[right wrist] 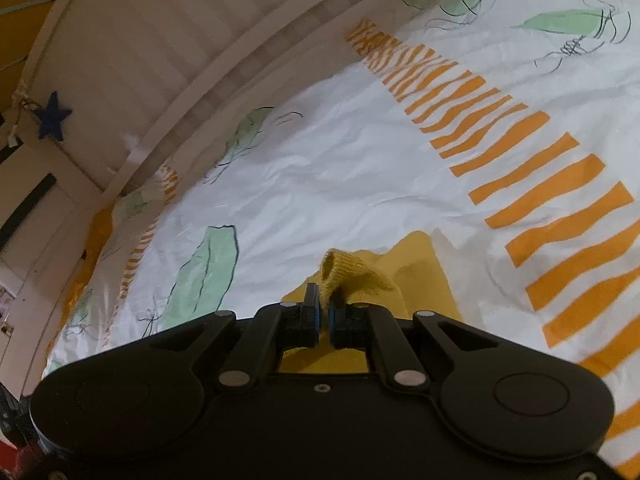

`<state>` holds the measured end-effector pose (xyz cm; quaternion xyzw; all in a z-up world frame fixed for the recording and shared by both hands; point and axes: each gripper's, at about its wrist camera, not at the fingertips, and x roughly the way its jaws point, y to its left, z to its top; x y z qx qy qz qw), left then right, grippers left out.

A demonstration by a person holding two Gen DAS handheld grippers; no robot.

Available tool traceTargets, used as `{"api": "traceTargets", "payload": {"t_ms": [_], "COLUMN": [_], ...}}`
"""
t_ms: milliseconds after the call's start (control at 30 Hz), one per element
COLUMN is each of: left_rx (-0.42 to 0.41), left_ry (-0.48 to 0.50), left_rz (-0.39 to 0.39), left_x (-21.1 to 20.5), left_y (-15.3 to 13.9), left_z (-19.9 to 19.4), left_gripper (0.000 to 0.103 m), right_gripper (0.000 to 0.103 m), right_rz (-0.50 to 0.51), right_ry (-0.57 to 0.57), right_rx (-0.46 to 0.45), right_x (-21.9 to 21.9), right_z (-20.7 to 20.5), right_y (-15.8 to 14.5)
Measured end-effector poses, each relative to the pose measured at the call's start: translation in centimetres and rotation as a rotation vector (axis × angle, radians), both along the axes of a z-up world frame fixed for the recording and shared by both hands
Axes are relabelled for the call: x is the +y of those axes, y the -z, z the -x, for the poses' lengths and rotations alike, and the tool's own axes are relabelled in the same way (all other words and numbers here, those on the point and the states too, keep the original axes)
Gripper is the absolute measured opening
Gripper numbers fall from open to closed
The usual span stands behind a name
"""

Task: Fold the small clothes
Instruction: 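Lift the gripped sweater edge with both grippers and fold it over, then lay the folded edge down and open both grippers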

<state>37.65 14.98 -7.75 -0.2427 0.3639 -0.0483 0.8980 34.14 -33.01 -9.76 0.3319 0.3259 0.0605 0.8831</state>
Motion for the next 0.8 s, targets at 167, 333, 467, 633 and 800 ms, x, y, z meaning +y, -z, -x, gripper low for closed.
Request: {"api": "traceTargets", "payload": {"t_ms": [167, 333, 467, 633, 800], "left_rx": [0.047, 0.053, 0.017, -0.007, 0.063], "left_ry": [-0.007, -0.009, -0.006, -0.014, 0.067], "left_rz": [-0.022, -0.029, -0.114, -0.157, -0.184], "left_x": [-0.1, 0.4, 0.5, 0.6, -0.7], "left_y": [1.6, 1.5, 0.2, -0.6, 0.3], "left_z": [-1.2, -0.4, 1.3, 3.5, 4.2], "left_gripper": [0.011, 0.028, 0.044, 0.048, 0.049], "right_gripper": [0.011, 0.012, 0.018, 0.036, 0.056], "right_rz": [0.002, -0.023, -0.008, 0.027, 0.117], "right_ry": [0.040, 0.075, 0.078, 0.095, 0.097], "right_rx": [0.033, 0.064, 0.067, 0.050, 0.020], "right_x": [-0.2, -0.7, -0.7, -0.5, 0.2], "right_z": [-1.6, -2.2, -2.1, -1.7, -0.9], "right_y": [1.3, 2.4, 2.3, 1.6, 0.2]}}
